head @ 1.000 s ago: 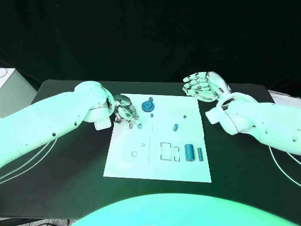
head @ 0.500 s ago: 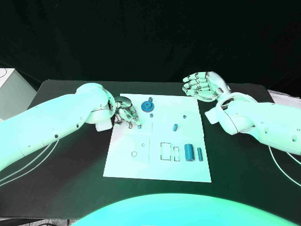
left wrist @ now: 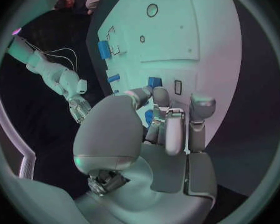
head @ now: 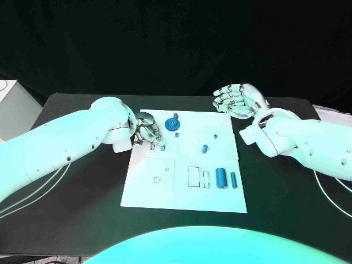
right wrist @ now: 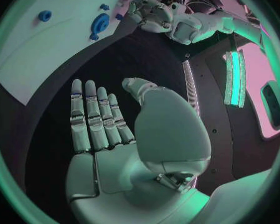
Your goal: Assemble the parts on the task board
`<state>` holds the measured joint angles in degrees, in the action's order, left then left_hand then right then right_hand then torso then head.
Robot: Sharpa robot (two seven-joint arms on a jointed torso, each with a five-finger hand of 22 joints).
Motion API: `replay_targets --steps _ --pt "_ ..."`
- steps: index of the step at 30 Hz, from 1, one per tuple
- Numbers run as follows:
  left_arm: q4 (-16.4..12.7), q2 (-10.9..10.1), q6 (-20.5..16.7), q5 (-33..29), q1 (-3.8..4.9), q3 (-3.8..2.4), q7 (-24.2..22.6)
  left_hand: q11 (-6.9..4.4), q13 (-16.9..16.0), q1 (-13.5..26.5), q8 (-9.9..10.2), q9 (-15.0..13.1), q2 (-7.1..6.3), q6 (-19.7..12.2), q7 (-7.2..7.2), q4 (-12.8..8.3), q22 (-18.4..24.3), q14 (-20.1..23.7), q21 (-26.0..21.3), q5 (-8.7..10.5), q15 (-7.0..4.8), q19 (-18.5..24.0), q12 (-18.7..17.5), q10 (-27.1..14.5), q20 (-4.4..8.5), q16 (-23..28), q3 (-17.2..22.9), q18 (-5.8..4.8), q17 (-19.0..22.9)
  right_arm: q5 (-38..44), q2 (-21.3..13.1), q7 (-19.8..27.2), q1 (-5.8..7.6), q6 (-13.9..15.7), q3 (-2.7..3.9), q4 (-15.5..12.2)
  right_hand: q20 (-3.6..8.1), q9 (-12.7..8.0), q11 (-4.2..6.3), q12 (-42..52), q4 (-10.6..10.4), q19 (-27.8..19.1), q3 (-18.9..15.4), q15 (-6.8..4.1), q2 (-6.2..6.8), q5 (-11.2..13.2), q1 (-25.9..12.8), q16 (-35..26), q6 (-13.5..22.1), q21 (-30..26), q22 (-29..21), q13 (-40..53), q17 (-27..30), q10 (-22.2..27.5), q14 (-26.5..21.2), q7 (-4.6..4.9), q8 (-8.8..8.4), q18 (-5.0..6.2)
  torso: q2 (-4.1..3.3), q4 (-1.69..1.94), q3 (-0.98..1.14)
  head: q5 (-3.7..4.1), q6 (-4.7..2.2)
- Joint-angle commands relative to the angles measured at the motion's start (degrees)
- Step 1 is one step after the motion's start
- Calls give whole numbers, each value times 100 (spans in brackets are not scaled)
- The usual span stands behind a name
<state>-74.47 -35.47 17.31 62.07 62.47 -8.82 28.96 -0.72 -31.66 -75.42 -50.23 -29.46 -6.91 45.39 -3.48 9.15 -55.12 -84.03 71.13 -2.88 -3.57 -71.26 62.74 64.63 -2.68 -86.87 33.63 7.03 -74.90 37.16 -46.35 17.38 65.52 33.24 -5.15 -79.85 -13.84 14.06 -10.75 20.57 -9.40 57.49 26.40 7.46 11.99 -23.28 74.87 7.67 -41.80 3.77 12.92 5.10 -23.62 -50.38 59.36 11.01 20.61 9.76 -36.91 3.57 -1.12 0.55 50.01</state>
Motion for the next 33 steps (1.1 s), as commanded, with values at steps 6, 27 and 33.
replay_targets --steps 6,27,33 --pt "19 11 -60 99 -26 5 -46 10 12 -76 -12 -3 41 -6 7 -26 -18 -391 36 -18 -12 -54 4 36 -5 -23 81 -12 -938 12 2 57 -2 -68 2 -9 -8 -8 -10 -16 33 -34 2 37 -12 -26 -34 -6 -50 -4 -5 -4 5 -25 15 349 -27 75 -1 1 -3 4 -1" --pt "-1 8 -96 82 -31 3 -51 23 41 -33 -28 -13 82 -7 -7 0 -25 -393 39 -13 -3 -57 -14 38 -10 -26 139 -14 -944 12 7 60 -2 -72 2 -6 -8 -8 -10 -16 33 -34 2 37 -12 -26 -34 -6 -50 -4 -5 -4 5 -25 15 349 -27 75 -3 1 -1 0 -1" --pt "-6 0 -97 89 -31 2 -40 23 36 -32 -30 -14 88 -8 -7 0 -29 -393 41 -13 -2 -60 -12 42 -10 -26 146 -15 -944 12 4 60 -2 -74 2 -6 -8 -15 -9 -13 45 -28 11 36 -24 -28 -34 -16 -57 -2 -39 -28 23 -30 25 348 -27 75 2 0 2 1 -1"
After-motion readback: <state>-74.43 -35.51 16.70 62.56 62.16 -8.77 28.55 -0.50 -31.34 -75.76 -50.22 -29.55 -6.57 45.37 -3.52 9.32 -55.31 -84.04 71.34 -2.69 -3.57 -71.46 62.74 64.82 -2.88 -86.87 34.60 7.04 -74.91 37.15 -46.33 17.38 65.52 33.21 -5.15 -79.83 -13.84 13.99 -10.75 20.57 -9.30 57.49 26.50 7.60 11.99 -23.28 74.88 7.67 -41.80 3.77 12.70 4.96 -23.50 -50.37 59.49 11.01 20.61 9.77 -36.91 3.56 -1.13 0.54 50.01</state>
